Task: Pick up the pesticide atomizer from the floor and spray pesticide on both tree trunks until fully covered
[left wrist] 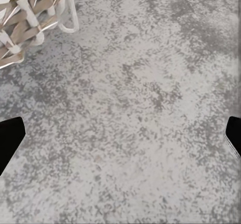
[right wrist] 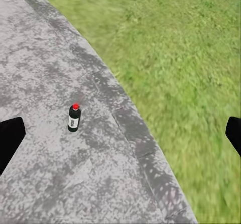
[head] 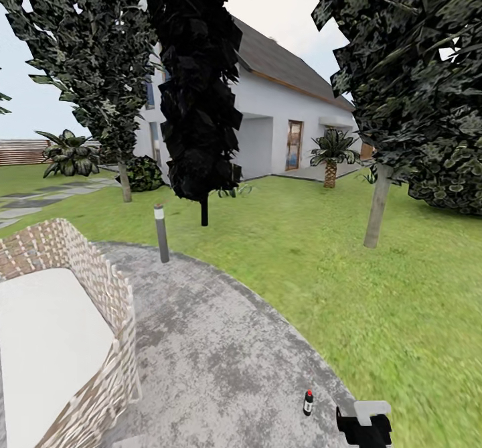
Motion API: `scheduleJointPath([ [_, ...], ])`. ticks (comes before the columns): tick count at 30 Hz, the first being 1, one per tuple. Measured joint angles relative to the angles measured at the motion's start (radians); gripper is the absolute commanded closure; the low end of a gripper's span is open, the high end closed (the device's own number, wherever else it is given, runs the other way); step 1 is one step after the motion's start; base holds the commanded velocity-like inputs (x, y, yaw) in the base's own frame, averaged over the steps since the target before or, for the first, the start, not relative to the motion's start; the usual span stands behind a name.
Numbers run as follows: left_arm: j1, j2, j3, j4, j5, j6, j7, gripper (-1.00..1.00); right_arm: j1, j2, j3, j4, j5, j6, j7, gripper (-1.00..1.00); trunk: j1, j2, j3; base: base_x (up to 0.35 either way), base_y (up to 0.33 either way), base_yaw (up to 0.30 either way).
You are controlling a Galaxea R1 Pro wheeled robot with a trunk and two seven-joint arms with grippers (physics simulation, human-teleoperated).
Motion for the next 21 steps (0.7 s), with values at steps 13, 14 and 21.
scheduleJointPath([
  [13,0.0,0.001,0.0,0.0,0.0,0.0,0.0,-1.0,0.0,0.0,0.0,0.001,0.0,0.0,0.001,-1.0,0.0,0.0,0.004,0.152,-0.016,-0.086],
  [14,0.0,0.001,0.0,0.0,0.0,0.0,0.0,-1.0,0.0,0.0,0.001,0.002,0.0,0.0,0.001,-1.0,0.0,0.0,0.005,0.025,-0.001,-0.215],
  [21,0.0,0.001,0.0,0.0,0.0,0.0,0.0,-1.0,0.0,0.0,0.002,0.002,0.0,0.0,0.002,-1.0,0.0,0.0,0.012,0.009,0.0,-0.227],
])
